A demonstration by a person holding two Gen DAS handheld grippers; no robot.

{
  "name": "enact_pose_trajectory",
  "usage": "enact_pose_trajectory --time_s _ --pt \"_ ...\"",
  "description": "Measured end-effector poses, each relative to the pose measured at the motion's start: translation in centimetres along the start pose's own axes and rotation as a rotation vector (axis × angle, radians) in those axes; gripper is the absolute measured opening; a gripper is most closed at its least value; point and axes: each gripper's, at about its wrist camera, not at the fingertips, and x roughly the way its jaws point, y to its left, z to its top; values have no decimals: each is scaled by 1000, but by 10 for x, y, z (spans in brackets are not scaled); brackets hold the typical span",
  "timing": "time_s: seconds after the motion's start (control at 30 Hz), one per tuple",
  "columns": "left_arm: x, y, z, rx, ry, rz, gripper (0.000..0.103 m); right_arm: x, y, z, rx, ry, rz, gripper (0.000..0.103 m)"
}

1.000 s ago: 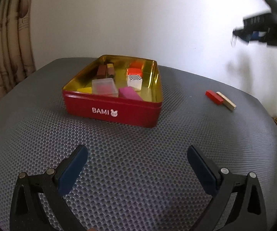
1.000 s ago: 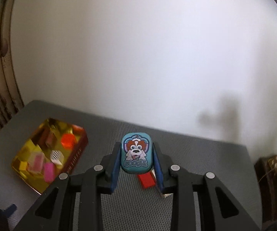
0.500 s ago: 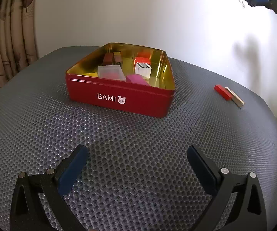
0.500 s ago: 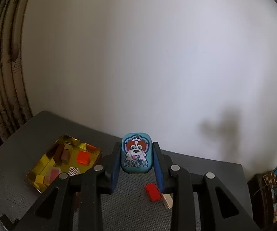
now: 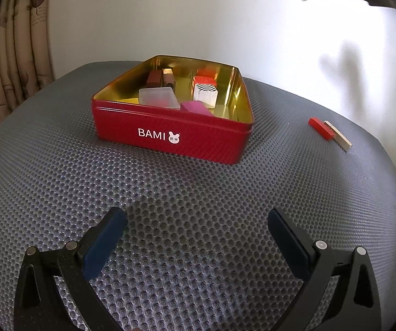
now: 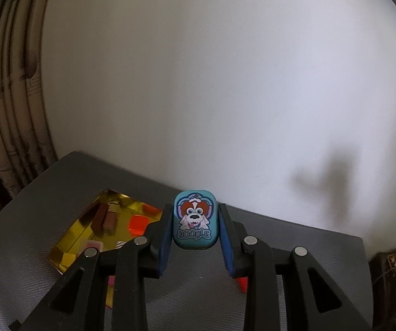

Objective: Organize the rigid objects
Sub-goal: 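Carry the blue dog-print tin over the red tin with the right tool and release it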

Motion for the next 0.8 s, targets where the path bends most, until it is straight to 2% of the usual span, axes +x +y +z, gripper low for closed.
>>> enact_pose_trajectory --time_s 0.33,0.67,0.8 --pt "1 5 0 -24 5 -23 102 48 53 -6 -28 77 121 31" --pt "1 6 0 -33 4 -35 102 120 105 -20 -62 179 186 31" --pt "1 5 0 -37 3 -37 102 145 115 -29 -33 238 245 31"
